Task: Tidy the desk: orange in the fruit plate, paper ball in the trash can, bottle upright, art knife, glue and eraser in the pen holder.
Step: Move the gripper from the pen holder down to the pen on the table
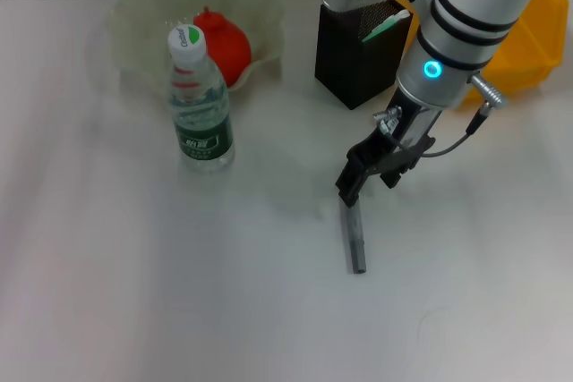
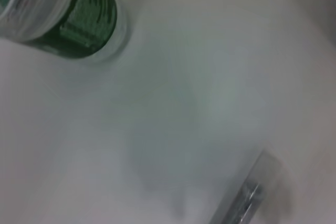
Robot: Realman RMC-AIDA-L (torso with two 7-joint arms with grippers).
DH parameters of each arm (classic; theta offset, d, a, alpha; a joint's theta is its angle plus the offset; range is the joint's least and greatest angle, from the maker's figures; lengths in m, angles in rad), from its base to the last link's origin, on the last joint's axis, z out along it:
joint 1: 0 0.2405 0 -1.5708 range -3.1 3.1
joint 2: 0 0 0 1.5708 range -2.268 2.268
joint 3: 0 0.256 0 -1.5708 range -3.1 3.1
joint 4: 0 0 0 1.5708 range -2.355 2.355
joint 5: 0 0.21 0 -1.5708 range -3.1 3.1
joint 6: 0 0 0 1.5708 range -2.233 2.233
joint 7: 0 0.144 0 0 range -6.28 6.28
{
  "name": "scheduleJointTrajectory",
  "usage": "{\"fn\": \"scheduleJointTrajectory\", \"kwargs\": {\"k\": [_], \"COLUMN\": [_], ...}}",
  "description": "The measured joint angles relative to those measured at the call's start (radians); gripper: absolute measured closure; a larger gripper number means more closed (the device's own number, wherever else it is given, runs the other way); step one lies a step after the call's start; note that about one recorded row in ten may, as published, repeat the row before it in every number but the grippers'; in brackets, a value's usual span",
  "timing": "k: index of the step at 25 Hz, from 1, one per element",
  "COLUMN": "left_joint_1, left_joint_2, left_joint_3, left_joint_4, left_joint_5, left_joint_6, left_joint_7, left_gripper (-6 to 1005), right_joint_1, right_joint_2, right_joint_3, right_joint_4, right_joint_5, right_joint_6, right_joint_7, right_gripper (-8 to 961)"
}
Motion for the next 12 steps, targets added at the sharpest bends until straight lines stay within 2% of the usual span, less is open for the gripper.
{"fn": "scheduleJointTrajectory", "kwargs": {"k": [12], "left_joint_1": [-0.018], "left_joint_2": [-0.002], "left_joint_3": [0.001], "left_joint_4": [-0.026], "left_joint_5": [0.0], "left_joint_6": [0.002], "left_joint_7": [0.02], "left_gripper": [380], "right_joint_1": [0.0], "right_joint_2": [0.007], "right_joint_3": [-0.028], "right_joint_4": [0.035], "right_joint_5": [0.004], "right_joint_6": [0.028], "right_joint_7": [-0.069], "right_gripper": [294]}}
